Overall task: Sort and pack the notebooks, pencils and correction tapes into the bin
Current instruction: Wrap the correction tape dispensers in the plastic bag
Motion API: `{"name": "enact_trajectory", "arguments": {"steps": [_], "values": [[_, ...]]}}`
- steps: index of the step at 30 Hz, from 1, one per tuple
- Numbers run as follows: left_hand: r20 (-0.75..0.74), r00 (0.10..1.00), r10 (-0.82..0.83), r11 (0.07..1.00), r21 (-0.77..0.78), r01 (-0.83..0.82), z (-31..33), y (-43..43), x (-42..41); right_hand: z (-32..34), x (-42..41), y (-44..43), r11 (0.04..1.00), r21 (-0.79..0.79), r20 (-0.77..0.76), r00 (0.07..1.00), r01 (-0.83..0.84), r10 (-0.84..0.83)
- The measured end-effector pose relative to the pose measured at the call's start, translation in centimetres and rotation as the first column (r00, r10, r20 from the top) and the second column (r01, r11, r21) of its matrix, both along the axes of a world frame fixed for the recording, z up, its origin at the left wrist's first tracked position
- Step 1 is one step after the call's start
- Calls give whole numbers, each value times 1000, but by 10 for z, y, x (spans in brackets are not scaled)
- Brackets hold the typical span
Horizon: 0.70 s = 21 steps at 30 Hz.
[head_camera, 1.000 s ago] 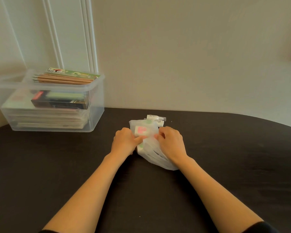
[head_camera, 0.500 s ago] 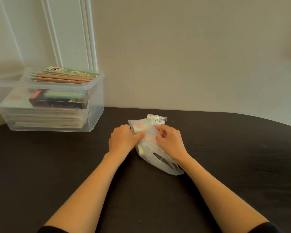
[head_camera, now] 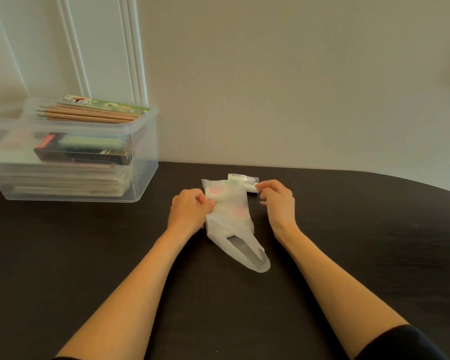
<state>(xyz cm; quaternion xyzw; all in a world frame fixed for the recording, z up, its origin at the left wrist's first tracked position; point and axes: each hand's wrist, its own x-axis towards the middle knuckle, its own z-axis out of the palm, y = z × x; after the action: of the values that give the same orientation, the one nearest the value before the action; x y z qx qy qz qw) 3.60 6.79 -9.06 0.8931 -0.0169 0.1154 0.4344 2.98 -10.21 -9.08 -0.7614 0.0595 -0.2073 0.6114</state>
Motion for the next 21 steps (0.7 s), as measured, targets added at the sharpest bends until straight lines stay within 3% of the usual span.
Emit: {"name": "enact_trajectory", "arguments": {"steps": [1, 3, 5, 8, 14, 16, 18, 21], "values": [[18, 1000, -4, 1000, 3, 4, -1, 1, 0, -2, 8, -3, 991, -103, -73, 993, 85, -93], [39, 999, -18, 1000, 3, 18, -2, 1, 1, -7, 23, -8, 954, -285, -131, 982, 96, -138], [48, 999, -24, 1000, 7, 24, -3, 1, 2, -10, 34, -6, 921, -390, -135, 989, 4, -61], [61, 998, -24, 1000, 12, 23, -5, 1, 4, -15, 45, -4, 777, -623, -141, 990, -88, -1], [59, 998, -24, 1000, 22, 22, -8, 2, 5, -11, 52, -8, 647, -762, -110, 991, -32, -81], [52, 998, -19, 1000, 20, 18, -8, 3, 5, -10, 50, -7, 656, -754, -107, 991, -32, -76], [41, 999, -17, 1000, 20, 17, -8, 3, 3, -10, 41, -8, 739, -673, -104, 991, -8, -84], [27, 1000, 3, 1000, 16, -3, -6, 2, 1, -8, 24, -12, 947, -319, -140, 986, 44, -93]]}}
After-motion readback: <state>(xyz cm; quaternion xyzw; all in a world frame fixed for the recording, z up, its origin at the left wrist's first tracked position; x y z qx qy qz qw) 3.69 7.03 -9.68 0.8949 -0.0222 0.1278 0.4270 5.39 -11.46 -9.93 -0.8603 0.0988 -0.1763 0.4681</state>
